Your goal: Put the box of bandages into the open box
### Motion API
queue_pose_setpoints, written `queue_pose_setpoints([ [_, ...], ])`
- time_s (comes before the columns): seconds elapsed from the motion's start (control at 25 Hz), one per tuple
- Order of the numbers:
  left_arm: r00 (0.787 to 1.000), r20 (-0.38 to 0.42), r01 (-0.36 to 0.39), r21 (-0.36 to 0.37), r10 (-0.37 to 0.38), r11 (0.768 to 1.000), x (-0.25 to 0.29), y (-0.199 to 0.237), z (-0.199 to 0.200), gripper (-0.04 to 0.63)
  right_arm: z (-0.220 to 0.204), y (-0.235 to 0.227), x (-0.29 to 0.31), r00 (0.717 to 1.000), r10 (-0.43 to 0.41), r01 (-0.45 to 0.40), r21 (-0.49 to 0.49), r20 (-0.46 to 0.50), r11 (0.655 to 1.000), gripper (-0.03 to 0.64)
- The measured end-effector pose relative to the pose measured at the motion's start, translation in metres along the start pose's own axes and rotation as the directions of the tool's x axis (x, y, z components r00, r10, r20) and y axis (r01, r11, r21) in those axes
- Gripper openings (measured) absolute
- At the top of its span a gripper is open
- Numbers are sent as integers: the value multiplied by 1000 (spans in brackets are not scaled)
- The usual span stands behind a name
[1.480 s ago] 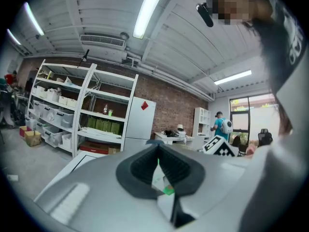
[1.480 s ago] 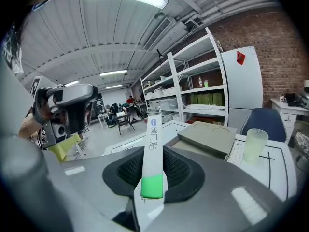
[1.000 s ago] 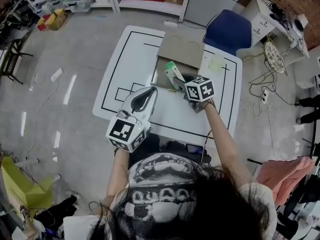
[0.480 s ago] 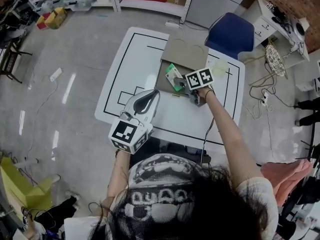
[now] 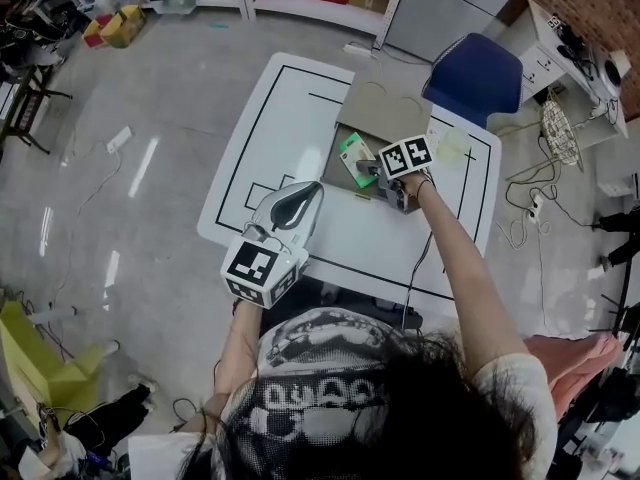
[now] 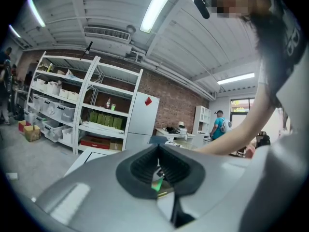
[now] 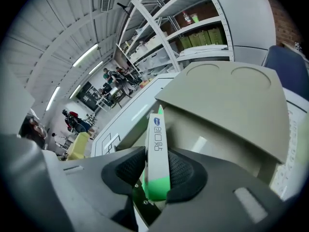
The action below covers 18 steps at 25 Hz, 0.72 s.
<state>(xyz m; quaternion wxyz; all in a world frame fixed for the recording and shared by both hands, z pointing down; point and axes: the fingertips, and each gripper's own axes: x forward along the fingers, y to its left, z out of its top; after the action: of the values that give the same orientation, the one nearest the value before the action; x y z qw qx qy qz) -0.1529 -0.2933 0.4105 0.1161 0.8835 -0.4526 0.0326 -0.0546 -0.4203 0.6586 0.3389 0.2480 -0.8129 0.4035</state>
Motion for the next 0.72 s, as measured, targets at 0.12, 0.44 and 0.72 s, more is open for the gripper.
queue_pose_setpoints([
  [0.12,1000,6,1,-16,-1,1000,-1,3,1,0,-4,-7,2,998,-59,58,-50,-34,997,176],
  [0.44,1000,0,14,-21,-14,1000,3,1,-5,0,-15,-17,3,992,-119,116,-65,-45,991,265],
  [0.72,1000,-3,18,-17,-18,1000,2,-3,-4,0,-6,-18,-13,989,-145,146,-51,18,988,282],
])
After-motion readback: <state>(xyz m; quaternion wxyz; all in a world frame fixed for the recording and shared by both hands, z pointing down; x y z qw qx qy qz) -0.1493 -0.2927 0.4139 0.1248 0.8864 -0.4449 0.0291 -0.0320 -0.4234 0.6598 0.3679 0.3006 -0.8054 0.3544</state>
